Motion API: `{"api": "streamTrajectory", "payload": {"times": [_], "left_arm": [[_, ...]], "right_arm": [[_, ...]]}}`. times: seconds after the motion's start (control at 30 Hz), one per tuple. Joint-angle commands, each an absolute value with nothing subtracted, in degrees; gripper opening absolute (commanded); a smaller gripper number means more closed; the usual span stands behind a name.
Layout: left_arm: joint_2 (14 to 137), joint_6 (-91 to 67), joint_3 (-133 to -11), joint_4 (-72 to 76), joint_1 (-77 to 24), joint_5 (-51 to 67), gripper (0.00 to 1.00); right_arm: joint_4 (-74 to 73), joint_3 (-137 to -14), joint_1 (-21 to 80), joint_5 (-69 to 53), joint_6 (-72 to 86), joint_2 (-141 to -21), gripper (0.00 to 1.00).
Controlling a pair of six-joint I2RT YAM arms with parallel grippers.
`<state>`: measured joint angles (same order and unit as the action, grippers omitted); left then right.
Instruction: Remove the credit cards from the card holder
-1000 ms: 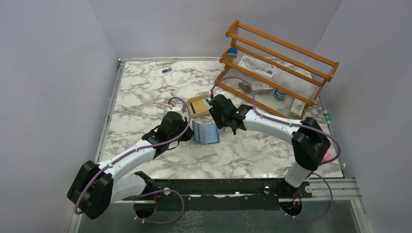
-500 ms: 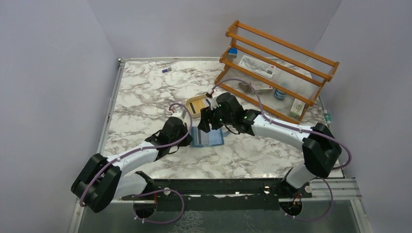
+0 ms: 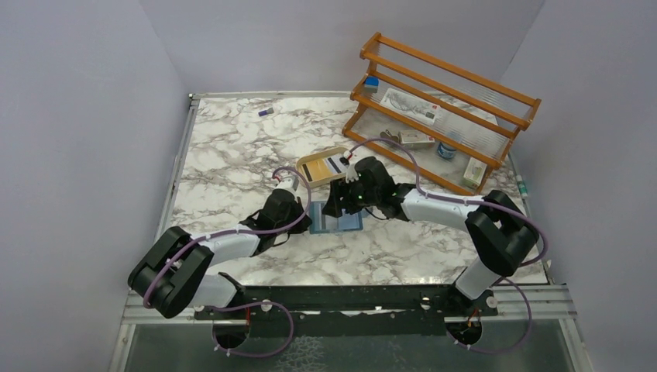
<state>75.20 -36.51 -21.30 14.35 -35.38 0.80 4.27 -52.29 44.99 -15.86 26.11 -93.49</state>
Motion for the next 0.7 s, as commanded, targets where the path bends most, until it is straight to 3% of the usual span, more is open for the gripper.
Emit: {"api": "streamTrajectory", "payload": {"times": [0.0, 0.33, 0.67], "left_arm": [[78.2, -36.4, -19.5, 14.0, -35.5, 1.2, 0.0], [77.5, -36.3, -19.6, 13.2, -35.5, 0.8, 0.0], [78.2, -36.7, -19.5, 14.1, -35.6, 1.5, 0.0]], "right_arm": [[8.0, -49.2, 44.0, -16.5, 27.0, -94.6, 0.68], [12.8, -43.6, 42.0, -18.1, 27.8, -97.0, 0.67], [26.6, -40.8, 42.0, -28.2, 36.0, -102.5, 0.67]]}}
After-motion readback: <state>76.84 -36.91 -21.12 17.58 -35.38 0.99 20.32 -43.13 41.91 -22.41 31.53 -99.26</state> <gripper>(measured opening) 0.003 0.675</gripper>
